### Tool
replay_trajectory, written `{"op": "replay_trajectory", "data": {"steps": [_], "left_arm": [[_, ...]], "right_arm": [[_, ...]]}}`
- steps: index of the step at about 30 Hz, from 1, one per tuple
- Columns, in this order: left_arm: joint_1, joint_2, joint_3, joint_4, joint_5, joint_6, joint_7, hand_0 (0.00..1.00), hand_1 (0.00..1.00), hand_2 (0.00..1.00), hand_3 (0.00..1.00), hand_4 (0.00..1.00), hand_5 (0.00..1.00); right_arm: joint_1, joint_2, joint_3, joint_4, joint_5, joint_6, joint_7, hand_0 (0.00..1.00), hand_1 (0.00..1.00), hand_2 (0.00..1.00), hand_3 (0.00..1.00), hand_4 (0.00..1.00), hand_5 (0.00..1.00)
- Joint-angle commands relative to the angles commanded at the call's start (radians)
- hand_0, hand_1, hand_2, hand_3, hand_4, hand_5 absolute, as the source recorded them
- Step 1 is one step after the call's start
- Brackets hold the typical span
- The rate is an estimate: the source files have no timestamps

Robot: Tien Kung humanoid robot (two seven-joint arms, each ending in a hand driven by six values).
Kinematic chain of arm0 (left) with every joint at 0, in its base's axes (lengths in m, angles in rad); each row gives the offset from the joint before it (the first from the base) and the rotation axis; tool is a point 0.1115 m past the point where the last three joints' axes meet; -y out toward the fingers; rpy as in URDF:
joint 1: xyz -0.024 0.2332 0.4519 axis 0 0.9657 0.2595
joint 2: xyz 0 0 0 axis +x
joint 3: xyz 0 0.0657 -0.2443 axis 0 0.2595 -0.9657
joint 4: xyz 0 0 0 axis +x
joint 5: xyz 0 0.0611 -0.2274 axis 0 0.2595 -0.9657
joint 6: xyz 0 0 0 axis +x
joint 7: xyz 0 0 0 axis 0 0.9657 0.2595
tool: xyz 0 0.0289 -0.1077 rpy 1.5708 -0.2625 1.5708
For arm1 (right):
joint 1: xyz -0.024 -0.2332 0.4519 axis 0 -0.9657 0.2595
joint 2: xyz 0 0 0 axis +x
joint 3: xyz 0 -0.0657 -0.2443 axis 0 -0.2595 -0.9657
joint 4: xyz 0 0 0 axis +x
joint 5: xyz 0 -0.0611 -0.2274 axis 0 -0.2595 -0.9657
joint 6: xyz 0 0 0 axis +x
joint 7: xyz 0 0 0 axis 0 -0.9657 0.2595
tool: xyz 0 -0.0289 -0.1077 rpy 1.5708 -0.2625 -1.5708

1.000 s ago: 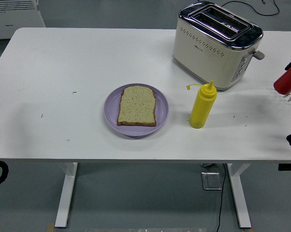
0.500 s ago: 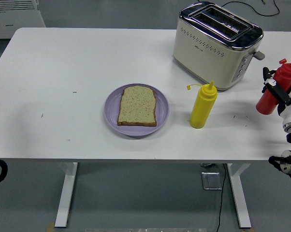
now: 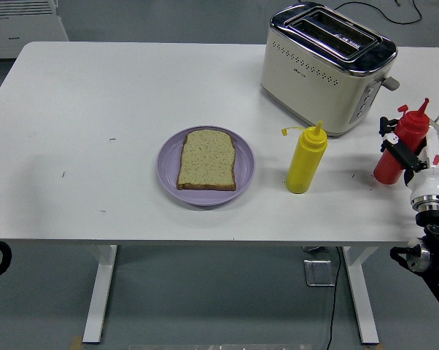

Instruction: Pick up the cup,pour liquid into bread,place the cup on the desk

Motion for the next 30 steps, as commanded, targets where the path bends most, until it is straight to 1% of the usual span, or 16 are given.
{"op": "replay_trajectory", "data": {"steps": [1, 6, 7, 12, 13, 18, 19, 24, 25, 28, 30], "left_arm": [[0.0, 0.0, 0.0, 0.0, 0.0, 0.0, 0.0, 0.843, 0.854, 0.881, 0.81, 0.62, 0.998], [0.0, 0.0, 0.001, 0.0, -0.001, 0.001, 0.0, 0.843, 0.854, 0.881, 0.81, 0.62, 0.998], [0.0, 0.0, 0.001, 0.0, -0.001, 0.001, 0.0, 0.843, 0.854, 0.882, 0.81, 0.62, 0.998], [0.0, 0.0, 0.0, 0.0, -0.001, 0.002, 0.001, 0.843, 0.854, 0.882, 0.81, 0.62, 0.998], [0.0, 0.0, 0.0, 0.0, -0.001, 0.002, 0.001, 0.843, 0.854, 0.882, 0.809, 0.617, 0.998], [-0.001, 0.0, 0.001, 0.0, 0.0, 0.002, 0.001, 0.843, 0.854, 0.882, 0.809, 0.617, 0.998], [-0.001, 0.0, 0.0, 0.0, 0.0, 0.002, 0.001, 0.843, 0.854, 0.882, 0.81, 0.62, 0.998], [-0.002, 0.001, 0.001, 0.0, 0.0, 0.002, 0.001, 0.843, 0.854, 0.882, 0.81, 0.62, 0.998], [-0.002, 0.001, 0.001, 0.0, 0.0, 0.002, 0.001, 0.843, 0.854, 0.882, 0.81, 0.621, 0.998], [-0.001, 0.002, 0.002, 0.0, 0.0, 0.002, 0.001, 0.843, 0.854, 0.882, 0.81, 0.621, 0.998], [-0.001, 0.002, 0.003, 0.0, 0.0, 0.002, 0.001, 0.843, 0.854, 0.882, 0.81, 0.621, 0.998]], "right_arm": [[-0.001, 0.001, -0.004, -0.003, 0.009, -0.001, 0.003, 0.507, 0.506, 0.504, 0.53, 0.723, 0.307], [-0.009, 0.001, -0.009, -0.008, 0.028, 0.01, 0.013, 0.507, 0.506, 0.504, 0.53, 0.723, 0.307], [-0.012, 0.0, -0.007, -0.007, 0.036, 0.01, 0.02, 0.676, 0.626, 0.622, 0.689, 0.784, 0.364], [-0.024, -0.001, 0.008, 0.003, 0.037, 0.015, 0.035, 0.676, 0.626, 0.622, 0.689, 0.784, 0.364], [-0.026, -0.001, 0.011, 0.004, 0.035, 0.016, 0.036, 0.832, 0.761, 0.832, 0.941, 0.862, 0.398], [-0.053, -0.008, 0.055, 0.038, -0.02, 0.042, 0.017, 0.832, 0.761, 0.832, 0.941, 0.862, 0.398], [-0.057, -0.009, 0.06, 0.044, -0.03, 0.045, 0.013, 0.944, 0.883, 0.972, 0.998, 0.895, 0.372], [-0.101, -0.022, 0.115, 0.098, -0.113, 0.063, -0.014, 0.944, 0.883, 0.972, 0.998, 0.895, 0.372], [-0.115, -0.025, 0.134, 0.118, -0.135, 0.064, -0.019, 0.969, 0.908, 0.993, 0.998, 0.907, 0.356], [-0.14, -0.039, 0.169, 0.165, -0.185, 0.071, -0.033, 0.969, 0.908, 0.993, 0.998, 0.907, 0.356], [-0.157, -0.054, 0.187, 0.214, -0.223, 0.077, -0.045, 0.969, 0.908, 0.993, 0.998, 0.907, 0.356]]}}
